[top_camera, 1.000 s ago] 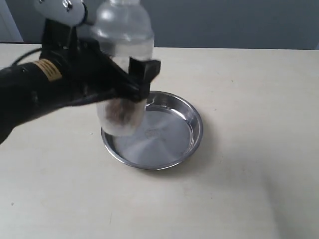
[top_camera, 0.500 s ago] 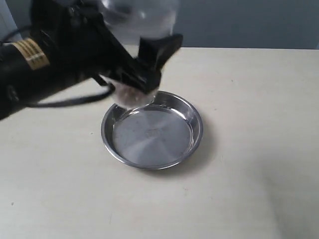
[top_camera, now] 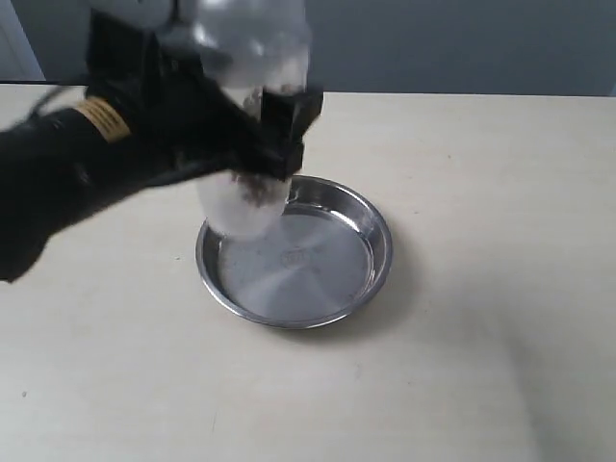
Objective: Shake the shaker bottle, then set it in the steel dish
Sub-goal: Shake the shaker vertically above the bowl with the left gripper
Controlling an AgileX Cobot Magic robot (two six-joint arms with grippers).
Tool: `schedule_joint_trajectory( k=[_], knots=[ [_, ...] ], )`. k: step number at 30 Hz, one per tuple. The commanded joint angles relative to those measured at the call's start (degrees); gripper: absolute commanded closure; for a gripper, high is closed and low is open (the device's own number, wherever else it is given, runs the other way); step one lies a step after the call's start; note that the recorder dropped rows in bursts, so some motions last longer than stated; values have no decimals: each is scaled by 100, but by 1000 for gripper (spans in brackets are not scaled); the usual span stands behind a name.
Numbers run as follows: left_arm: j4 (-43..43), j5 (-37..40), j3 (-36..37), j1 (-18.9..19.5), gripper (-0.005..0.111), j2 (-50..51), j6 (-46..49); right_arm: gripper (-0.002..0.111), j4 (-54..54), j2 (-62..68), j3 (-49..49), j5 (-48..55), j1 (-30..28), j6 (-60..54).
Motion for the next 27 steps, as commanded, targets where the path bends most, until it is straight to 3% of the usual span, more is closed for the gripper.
schedule_joint_trajectory(
  k=[1, 16, 23, 27],
  knots=[
    [-53, -141, 130, -143, 106, 126, 47, 109, -8, -22, 7, -51, 21, -3],
    [55, -1295, 130, -152, 106, 38, -109, 109, -8, -22, 7, -51, 21, -3],
    [1382, -2209, 130, -152, 106, 531, -1483, 109, -8, -22, 7, -51, 21, -3],
    [1394, -2519, 130, -152, 106, 871, -1629, 109, -8, -22, 7, -51, 21, -3]
  ],
)
